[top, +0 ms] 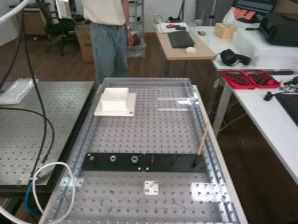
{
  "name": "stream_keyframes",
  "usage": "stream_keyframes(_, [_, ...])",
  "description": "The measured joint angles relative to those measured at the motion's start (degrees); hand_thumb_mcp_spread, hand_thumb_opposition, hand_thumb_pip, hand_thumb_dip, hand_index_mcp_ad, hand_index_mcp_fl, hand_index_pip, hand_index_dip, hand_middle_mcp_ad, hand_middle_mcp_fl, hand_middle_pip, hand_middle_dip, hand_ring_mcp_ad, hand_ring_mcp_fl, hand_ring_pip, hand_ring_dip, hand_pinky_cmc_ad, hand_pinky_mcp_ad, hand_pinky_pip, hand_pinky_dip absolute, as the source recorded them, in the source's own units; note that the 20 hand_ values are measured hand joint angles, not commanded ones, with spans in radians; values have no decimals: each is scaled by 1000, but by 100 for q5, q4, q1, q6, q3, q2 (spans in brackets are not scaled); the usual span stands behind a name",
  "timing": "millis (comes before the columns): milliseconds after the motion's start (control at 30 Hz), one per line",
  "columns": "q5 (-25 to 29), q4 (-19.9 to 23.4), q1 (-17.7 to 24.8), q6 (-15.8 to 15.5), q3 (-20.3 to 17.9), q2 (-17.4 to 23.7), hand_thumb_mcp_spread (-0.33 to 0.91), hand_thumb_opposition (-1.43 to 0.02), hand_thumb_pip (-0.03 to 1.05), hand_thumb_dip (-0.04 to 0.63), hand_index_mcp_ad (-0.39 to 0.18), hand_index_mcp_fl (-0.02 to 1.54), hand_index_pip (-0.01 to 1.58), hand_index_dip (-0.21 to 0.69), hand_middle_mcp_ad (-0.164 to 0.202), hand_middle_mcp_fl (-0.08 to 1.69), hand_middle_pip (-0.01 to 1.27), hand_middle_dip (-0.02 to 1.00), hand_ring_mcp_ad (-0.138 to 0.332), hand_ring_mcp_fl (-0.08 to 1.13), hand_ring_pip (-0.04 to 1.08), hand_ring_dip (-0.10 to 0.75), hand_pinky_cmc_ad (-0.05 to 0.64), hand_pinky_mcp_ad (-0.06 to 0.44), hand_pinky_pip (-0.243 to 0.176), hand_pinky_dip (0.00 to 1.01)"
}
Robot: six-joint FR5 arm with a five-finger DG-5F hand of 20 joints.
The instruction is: Grab the larger nut and place it in the white container
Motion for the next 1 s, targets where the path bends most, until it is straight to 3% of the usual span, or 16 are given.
stream_keyframes(167, [27, -6, 1, -5, -6, 10, -5, -12, 24, 0, -40, 9, 3, -2, 45, 21, 9, 24, 37, 7, 9, 17, 17, 37, -10, 17])
stream_keyframes(200, [32, -13, 0, -4, -5, 10, 33, -54, 110, 0, -38, 9, 3, -2, 45, 21, 12, 24, 37, 7, 10, 17, 23, 37, -10, 37])
stream_keyframes(233, [38, -18, 0, 0, -5, 10, 119, -159, 358, 17, -45, 9, 5, -2, 42, 23, 31, 28, 38, 2, 23, 19, 28, 51, -12, 77])
stream_keyframes(267, [41, -18, -1, 7, -6, 11, 202, -244, 496, 38, -56, 2, 7, -10, 45, 33, 51, 31, 38, 5, 31, 24, 47, 65, -10, 138])
stream_keyframes(367, [53, -23, -3, 15, -7, 11, 232, -440, 375, 79, -82, 5, 54, -35, 42, 37, 73, 110, 44, 2, 52, 70, 164, 164, -10, 340])
stream_keyframes(467, [63, -43, -2, 20, -9, 7, 248, -590, 456, 101, -87, 16, 68, -58, 42, 51, 96, 161, 75, 7, 66, 103, 244, 232, -40, 475])
stream_keyframes(533, [72, -49, -4, 14, -14, 8, 251, -632, 457, 105, -87, 19, 72, -66, 42, 58, 108, 185, 98, 3, 68, 119, 300, 262, -51, 518])
stream_keyframes(733, [102, -10, -11, 38, -99, 36, 253, -723, 478, 106, -87, 26, 87, -66, 45, 52, 115, 208, 140, 9, 89, 141, 367, 314, -75, 599])
stream_keyframes(1000, [224, 150, -6, 22, -372, 101, 232, -757, 480, 106, -87, 42, 87, -66, 54, 93, 126, 222, 152, 17, 86, 150, 380, 346, -91, 632])
